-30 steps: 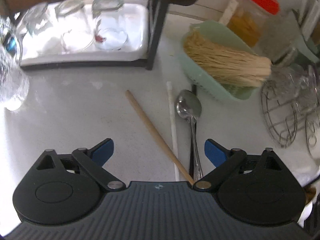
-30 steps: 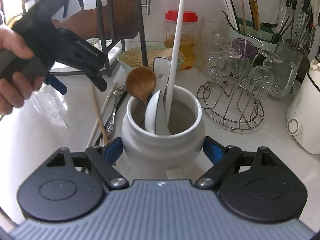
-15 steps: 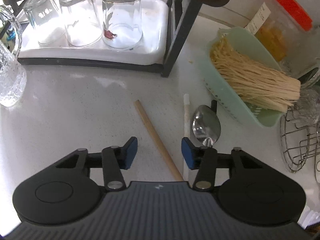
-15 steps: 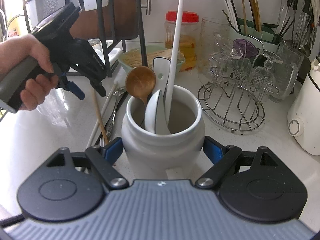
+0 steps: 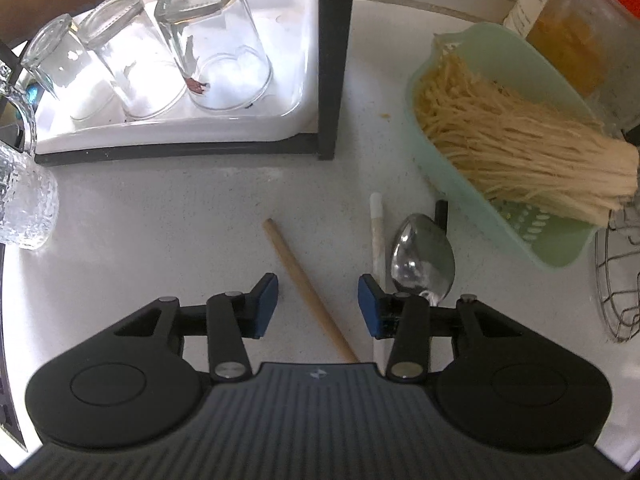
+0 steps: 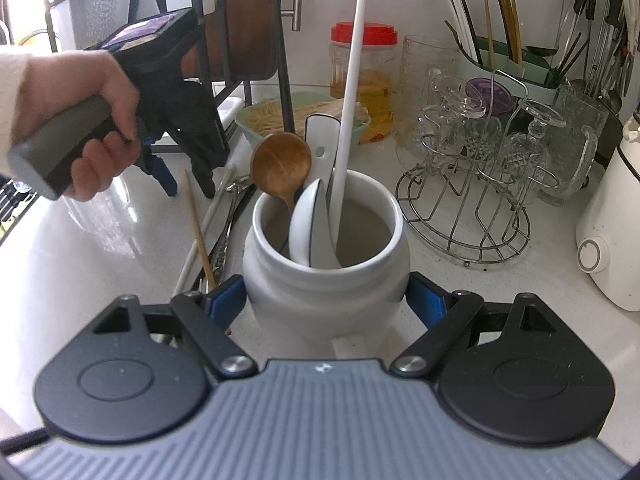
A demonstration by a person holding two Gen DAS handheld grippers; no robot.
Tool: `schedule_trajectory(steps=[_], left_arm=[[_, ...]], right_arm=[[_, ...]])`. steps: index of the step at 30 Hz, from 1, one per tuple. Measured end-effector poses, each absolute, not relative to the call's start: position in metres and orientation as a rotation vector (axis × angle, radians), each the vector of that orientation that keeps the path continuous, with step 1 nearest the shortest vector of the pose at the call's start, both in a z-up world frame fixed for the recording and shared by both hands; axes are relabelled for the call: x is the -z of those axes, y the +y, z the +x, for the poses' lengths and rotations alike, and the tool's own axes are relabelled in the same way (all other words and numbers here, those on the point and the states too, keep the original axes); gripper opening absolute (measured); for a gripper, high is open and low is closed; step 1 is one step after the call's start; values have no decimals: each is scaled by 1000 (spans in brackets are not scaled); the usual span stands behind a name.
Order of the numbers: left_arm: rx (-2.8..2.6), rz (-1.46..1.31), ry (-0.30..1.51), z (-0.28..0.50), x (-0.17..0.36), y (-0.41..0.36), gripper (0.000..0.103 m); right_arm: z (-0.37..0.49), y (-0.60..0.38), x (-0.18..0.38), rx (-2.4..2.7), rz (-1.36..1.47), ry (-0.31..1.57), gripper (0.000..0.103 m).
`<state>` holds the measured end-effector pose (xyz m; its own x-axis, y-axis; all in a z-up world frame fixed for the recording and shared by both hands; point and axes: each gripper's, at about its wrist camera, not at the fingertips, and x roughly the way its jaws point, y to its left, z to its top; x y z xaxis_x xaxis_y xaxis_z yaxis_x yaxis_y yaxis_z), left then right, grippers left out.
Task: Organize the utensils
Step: 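Move the open left gripper down to the wooden chopstick and steel spoon, then close the left gripper on the wooden chopstick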
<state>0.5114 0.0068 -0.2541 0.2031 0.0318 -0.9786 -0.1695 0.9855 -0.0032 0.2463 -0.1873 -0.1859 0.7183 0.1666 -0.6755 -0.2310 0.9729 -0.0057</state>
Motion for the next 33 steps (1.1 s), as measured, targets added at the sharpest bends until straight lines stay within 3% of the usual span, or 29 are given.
schedule_trajectory(steps=[4, 8, 10, 20, 33], left_arm=[[-153, -129, 1399, 526, 255, 6, 47], [-144, -125, 1424, 537, 253, 3, 21], [-141, -120, 1424, 539, 252, 0, 13], [-104, -144, 1361, 520, 240, -4, 8], [20, -180, 1188, 456, 167, 18, 7]], right_arm=[[246, -187, 186, -222, -93, 735, 89], [245, -188, 186, -224, -90, 732, 89], [246, -188, 186, -226, -89, 730, 88], [245, -189, 186, -236, -94, 722, 89], [246, -188, 185, -229, -96, 730, 88]])
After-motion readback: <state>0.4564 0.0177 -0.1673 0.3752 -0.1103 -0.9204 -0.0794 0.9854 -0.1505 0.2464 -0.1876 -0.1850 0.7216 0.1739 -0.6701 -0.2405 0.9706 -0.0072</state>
